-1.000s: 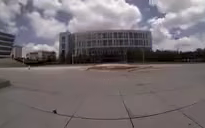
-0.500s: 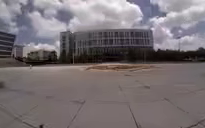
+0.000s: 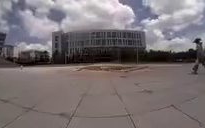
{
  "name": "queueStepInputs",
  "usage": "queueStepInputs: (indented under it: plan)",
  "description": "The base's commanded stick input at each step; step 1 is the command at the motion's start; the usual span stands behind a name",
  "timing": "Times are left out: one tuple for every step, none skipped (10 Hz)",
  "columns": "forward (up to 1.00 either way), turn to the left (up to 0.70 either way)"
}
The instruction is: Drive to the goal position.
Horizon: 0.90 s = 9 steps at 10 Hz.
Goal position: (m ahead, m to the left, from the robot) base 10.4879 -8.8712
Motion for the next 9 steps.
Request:
queueStepInputs:
  plan:
    - [0.70,-0.33]
    - [0.70,-0.33]
    - [0.70,-0.33]
    - [0.70,-0.17]
    - [0.70,-0.02]
    - [0.70,0.00]
    - [0.70,0.00]
    - [0.70,0.00]
    - [0.70,0.00]
